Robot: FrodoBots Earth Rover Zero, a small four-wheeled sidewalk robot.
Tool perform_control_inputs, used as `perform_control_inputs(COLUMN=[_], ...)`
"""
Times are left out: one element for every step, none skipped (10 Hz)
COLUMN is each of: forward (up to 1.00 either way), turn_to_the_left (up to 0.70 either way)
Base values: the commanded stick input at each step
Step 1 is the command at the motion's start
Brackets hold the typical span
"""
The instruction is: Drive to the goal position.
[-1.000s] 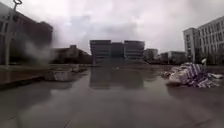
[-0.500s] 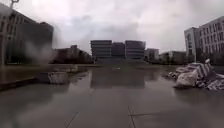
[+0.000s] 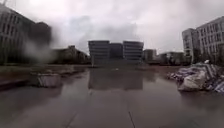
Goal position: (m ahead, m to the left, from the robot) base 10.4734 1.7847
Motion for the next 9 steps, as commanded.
perform_control_inputs(forward=[0.7,0.7,0.7,0.7,0.7,0.7,0.7,0.7,0.7], turn_to_the_left=[0.0,0.0,0.0,0.0,0.0,0.0,0.0,0.0,0.0])
